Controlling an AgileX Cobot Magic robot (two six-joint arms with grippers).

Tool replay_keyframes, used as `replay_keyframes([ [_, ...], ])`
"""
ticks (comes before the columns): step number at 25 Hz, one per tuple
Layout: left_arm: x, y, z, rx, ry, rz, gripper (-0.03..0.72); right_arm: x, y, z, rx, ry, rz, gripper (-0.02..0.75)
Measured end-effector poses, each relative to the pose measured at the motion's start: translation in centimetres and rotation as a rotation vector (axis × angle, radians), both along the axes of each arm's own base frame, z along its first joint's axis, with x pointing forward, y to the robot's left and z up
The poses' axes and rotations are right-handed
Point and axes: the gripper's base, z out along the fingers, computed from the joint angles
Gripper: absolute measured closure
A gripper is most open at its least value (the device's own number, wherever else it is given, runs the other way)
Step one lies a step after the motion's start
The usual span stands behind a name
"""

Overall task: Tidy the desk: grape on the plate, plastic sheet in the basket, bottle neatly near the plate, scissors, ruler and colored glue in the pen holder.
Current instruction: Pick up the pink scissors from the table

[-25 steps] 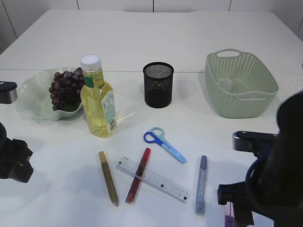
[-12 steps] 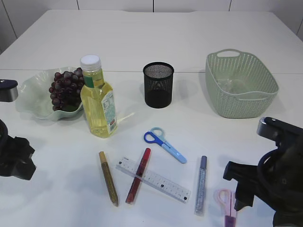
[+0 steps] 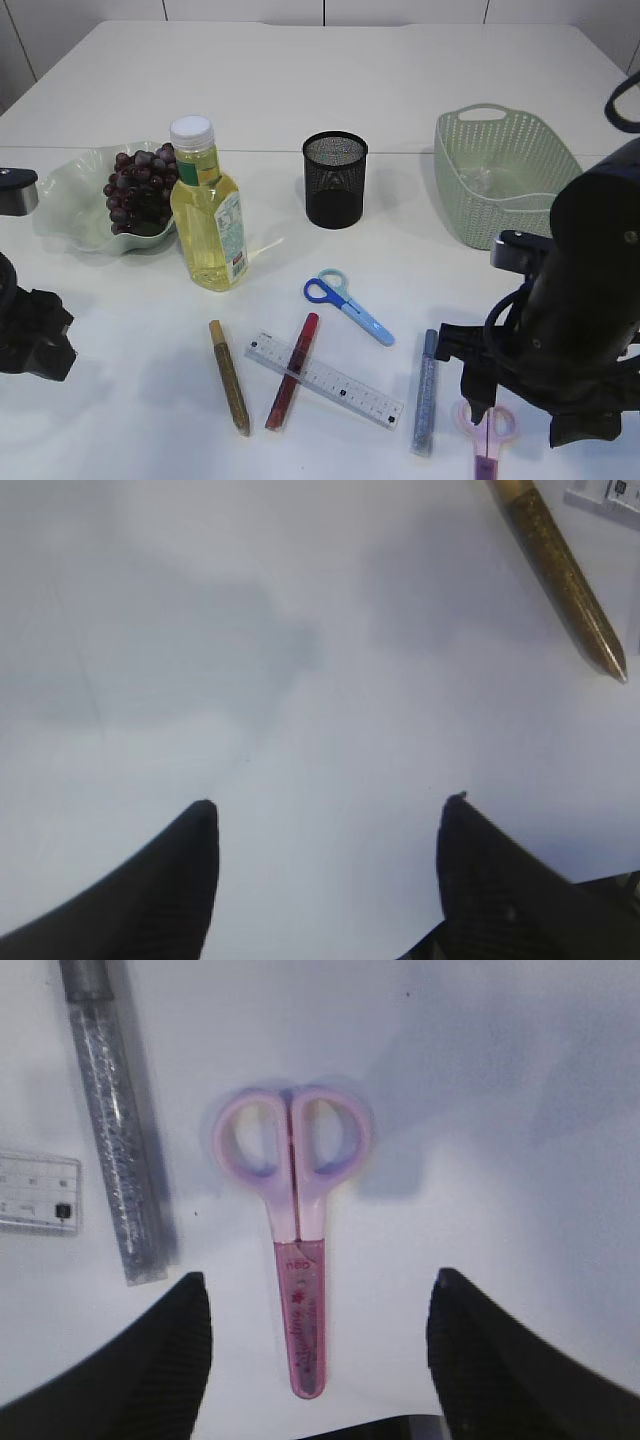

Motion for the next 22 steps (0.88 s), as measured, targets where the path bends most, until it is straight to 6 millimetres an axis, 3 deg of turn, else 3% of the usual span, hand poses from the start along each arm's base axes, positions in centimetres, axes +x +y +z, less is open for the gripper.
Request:
replay_keyframes([
  [5, 0.0, 0.0, 0.0, 0.0, 0.0, 0.0, 0.19, 0.2, 0.3, -1.5, -0.017, 0.06, 0.058, 0.215],
  [22, 0.0, 0.0, 0.0, 0.006, -0.005, -0.004, 0.19, 1.1, 1.1, -4.1, -0.003, 0.08, 0.104, 0.215],
])
